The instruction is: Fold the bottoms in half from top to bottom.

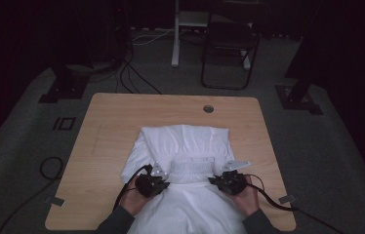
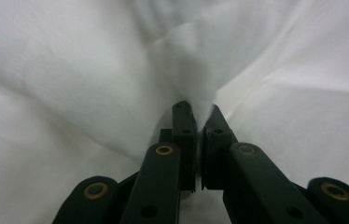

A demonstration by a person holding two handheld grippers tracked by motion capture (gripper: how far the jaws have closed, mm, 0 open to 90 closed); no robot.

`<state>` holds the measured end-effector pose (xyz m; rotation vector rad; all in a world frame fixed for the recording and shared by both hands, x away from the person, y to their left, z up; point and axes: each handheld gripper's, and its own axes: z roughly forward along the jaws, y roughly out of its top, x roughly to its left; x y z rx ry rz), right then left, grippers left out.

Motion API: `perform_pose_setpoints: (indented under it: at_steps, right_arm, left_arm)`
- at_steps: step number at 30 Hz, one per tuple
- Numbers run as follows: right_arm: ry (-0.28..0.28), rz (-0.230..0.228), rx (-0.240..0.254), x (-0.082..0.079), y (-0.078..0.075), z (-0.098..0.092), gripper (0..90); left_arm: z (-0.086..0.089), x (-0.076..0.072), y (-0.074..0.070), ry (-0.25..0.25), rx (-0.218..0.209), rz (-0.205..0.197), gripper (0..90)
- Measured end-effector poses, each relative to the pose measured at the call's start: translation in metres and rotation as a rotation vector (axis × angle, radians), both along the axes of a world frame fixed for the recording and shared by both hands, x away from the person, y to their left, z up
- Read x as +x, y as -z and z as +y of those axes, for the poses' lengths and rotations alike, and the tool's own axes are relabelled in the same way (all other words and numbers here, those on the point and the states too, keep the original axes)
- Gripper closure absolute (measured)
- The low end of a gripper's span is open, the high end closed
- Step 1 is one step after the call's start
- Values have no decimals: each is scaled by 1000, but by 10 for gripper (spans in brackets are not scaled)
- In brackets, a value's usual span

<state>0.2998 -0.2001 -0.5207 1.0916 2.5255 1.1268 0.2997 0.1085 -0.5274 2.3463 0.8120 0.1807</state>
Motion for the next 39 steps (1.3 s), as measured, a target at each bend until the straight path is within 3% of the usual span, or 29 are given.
perform_pose_setpoints:
  at_steps: [1,5,12,19,23,27,30,33,35,39]
  right_arm:
    - [-1,4,-4,0,4,3,848]
    - [-4,21,-2,7,7,11,847]
    - [8,-4,-34,36,12,32,845]
    - [86,-47,-78,95,11,36,844]
    - [179,-32,-51,130,12,34,845]
    - [211,-8,-40,147,12,37,845]
    - [208,19,-27,151,8,36,849]
    - [219,-5,33,147,-7,27,852]
    - [202,-56,64,140,-25,22,852]
    - [155,-173,101,114,-65,16,852]
  left_arm:
    - [3,3,0,-3,-13,8,867]
    - [2,16,-4,-3,78,-52,868]
    - [5,62,-6,-73,141,-94,867]
    - [-6,104,-4,-157,138,-115,868]
    - [-11,124,-2,-214,120,-129,869]
    - [-12,136,-1,-257,115,-132,871]
    - [-11,138,-4,-261,99,-107,878]
    - [-2,132,-23,-250,27,-116,883]
    - [4,122,-46,-244,-42,-147,884]
    - [11,90,-96,-206,-138,-253,884]
